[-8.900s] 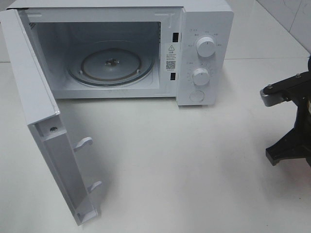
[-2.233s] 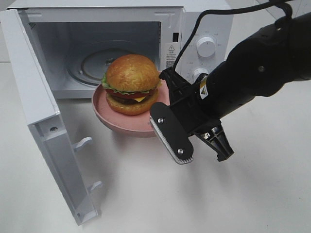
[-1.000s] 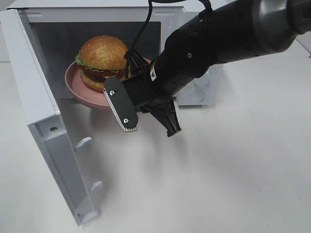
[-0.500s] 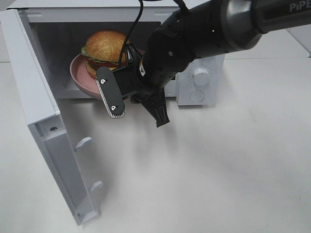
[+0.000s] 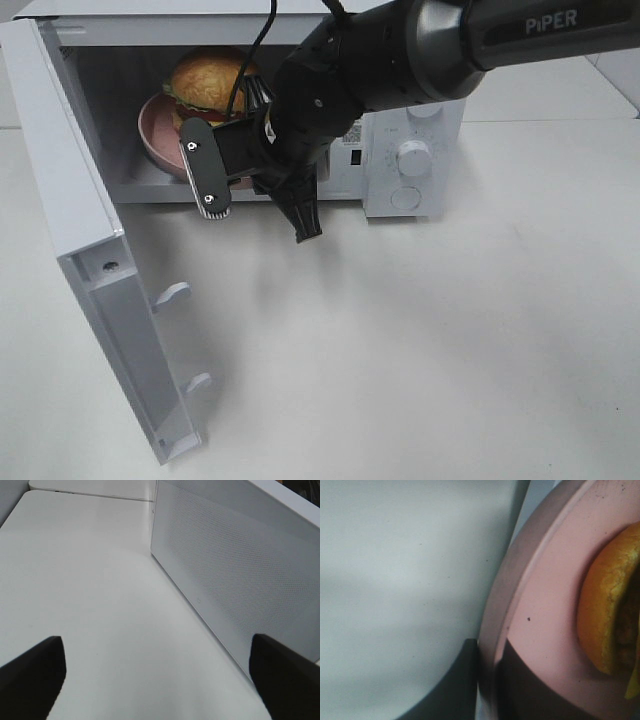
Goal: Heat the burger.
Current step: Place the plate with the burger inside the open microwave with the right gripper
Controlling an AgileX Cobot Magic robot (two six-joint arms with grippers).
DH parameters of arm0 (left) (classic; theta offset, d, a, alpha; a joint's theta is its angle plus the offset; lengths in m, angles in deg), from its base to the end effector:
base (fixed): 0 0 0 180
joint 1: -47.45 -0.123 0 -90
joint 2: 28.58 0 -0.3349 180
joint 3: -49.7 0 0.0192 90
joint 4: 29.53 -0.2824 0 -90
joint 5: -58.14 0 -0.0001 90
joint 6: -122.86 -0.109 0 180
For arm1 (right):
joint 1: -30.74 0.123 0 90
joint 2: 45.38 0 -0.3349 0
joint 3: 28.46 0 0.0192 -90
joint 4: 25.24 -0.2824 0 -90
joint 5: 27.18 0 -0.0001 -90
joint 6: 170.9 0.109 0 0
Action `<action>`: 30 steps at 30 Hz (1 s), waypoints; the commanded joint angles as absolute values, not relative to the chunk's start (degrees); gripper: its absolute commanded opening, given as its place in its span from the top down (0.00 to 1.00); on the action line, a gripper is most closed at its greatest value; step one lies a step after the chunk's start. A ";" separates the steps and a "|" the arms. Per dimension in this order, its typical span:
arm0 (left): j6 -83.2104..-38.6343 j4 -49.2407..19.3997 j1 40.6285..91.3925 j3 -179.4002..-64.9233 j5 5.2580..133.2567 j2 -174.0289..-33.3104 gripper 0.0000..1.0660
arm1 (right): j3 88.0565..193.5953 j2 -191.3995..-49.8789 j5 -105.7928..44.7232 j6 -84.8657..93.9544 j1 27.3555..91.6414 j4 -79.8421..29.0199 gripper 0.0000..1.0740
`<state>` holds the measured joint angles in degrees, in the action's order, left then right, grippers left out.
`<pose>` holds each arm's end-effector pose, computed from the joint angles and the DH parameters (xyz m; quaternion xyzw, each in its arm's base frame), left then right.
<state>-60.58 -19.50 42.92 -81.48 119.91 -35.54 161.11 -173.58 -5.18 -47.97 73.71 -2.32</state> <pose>-0.0126 -0.0178 0.2890 -0.0035 0.8519 -0.0512 0.5212 0.4022 0.3529 0.1862 -0.8024 0.4792 -0.1717 0.3114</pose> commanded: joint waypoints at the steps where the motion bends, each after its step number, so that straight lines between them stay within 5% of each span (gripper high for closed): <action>1: -60.46 -19.22 43.21 -81.48 119.45 -35.66 0.15 | 164.60 -174.50 -8.28 -47.62 73.54 -0.26 1.00; 30: -60.46 -19.22 43.21 -81.48 119.45 -35.66 0.15 | 170.16 -181.43 -11.77 -47.91 70.38 0.94 0.96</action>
<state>-60.58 -19.50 42.92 -81.48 119.91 -35.54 168.84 -181.77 -7.87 -47.91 70.50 -0.83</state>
